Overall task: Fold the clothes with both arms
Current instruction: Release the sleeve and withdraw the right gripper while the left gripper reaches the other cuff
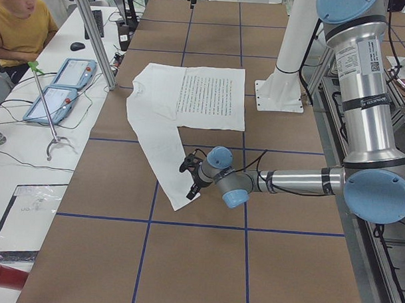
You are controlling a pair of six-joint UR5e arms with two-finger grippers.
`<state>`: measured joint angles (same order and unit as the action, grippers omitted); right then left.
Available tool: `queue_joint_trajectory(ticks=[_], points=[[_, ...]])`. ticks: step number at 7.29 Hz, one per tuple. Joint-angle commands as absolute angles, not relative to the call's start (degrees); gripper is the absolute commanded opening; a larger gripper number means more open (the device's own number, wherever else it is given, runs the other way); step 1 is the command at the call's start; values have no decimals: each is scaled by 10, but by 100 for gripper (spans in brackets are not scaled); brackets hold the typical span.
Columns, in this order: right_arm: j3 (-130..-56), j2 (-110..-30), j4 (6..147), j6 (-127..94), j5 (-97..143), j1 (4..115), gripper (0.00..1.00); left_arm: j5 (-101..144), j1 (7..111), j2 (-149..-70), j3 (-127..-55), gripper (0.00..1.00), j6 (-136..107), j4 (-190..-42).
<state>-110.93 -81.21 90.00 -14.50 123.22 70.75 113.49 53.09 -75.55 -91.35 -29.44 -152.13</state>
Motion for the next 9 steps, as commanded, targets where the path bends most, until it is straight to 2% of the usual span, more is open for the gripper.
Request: queue_joint_trajectory(ticks=[1, 6, 9], points=[[-1107, -812, 900, -145, 1231, 708, 100, 1133, 512, -756, -910, 86, -294, -1521], [-1108, -817, 900, -146, 1233, 708, 100, 1133, 511, -775, -886, 86, -294, -1521], [-1107, -817, 900, -146, 1232, 708, 100, 1132, 508, -776, -879, 70, -294, -1521]])
